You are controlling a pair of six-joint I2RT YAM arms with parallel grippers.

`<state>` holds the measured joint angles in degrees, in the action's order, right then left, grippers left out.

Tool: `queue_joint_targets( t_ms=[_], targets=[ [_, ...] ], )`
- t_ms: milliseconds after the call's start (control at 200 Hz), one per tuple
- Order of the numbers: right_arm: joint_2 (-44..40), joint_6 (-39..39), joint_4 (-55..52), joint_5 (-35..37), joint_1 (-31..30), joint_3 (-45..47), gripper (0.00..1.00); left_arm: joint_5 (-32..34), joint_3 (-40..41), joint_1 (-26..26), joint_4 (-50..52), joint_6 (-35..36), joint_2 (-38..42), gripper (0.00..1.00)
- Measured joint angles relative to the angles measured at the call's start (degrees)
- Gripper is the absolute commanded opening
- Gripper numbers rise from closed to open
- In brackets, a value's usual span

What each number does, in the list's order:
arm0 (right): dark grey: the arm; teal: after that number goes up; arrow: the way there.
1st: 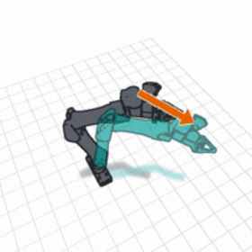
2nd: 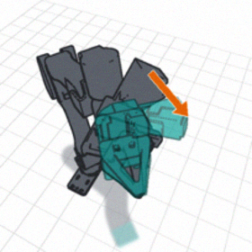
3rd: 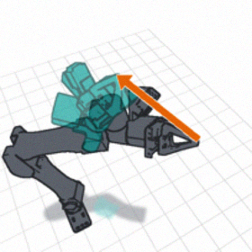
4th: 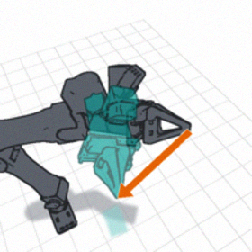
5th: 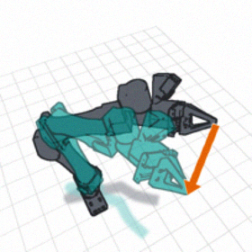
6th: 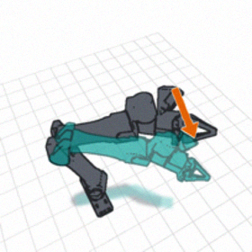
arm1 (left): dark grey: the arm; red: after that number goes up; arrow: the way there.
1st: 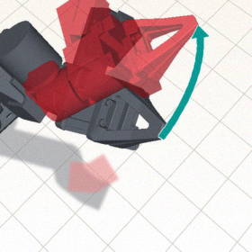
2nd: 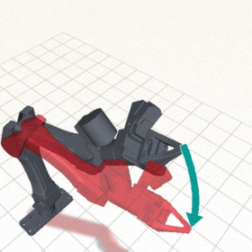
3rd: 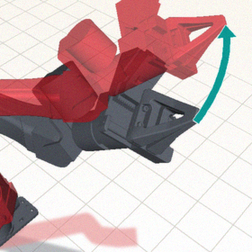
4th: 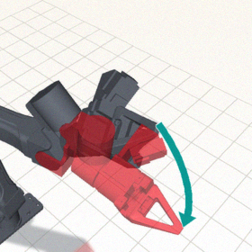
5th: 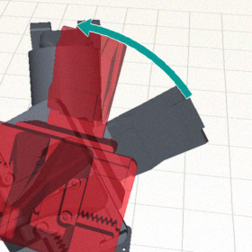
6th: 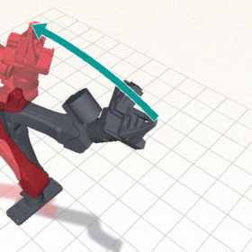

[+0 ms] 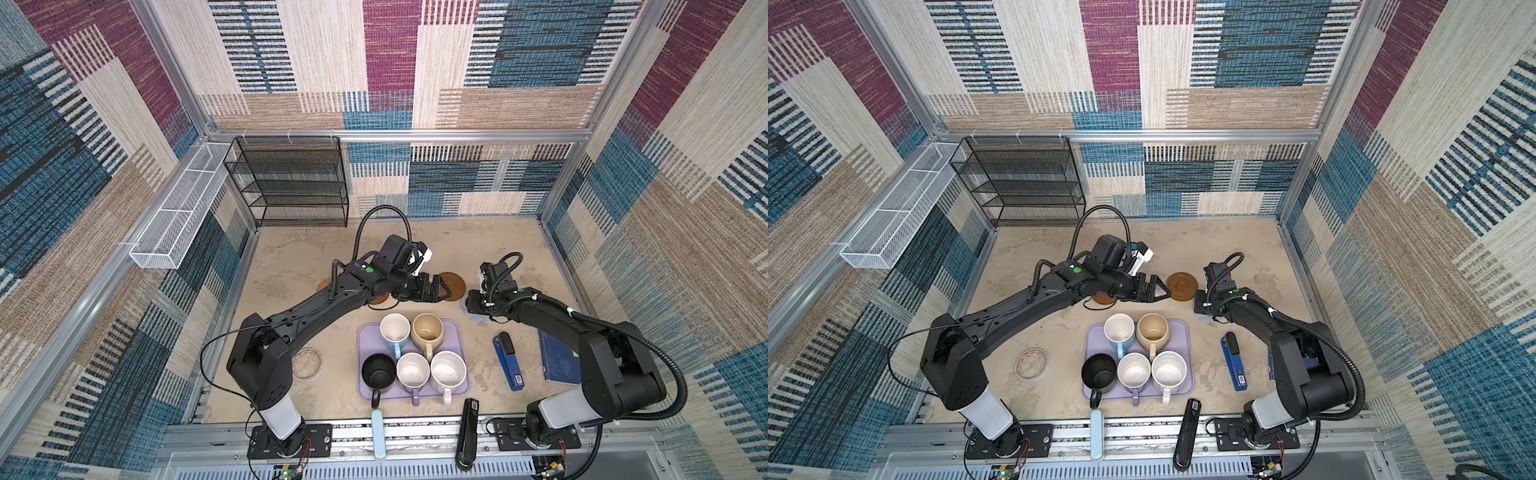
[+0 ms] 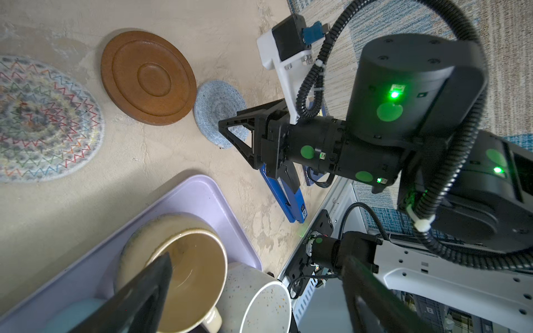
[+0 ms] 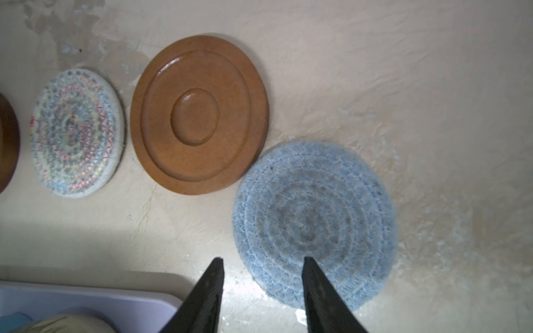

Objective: Place cups on coasters
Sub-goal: Move the coaster to the top-right of the table.

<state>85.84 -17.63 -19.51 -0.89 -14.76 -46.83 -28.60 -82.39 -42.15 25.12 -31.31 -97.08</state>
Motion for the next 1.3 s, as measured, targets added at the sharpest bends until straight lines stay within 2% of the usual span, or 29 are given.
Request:
queue_joint_targets(
  t_ms=[115,386,882,1297],
  targets=[
    [2.5,0.3,-0.1,0.5,0.2,-0.2,0.37,0.0,0.0,0.0,0.3,0.3,0.0,0.95],
    [7.4,0.8,-0.8,1.1,0.2,-2.9,0.34,0.2,0.1,0.2,0.8,1.4,0.5,0.95],
    [13.7,2.1,0.3,6.1,5.8,-8.9,0.35,1.8,2.3,0.8,1.6,2.0,3.2,0.96],
    [19.6,4.4,0.2,5.9,8.0,-16.3,0.36,3.2,3.7,1.1,2.5,2.2,4.5,0.96]
  ],
)
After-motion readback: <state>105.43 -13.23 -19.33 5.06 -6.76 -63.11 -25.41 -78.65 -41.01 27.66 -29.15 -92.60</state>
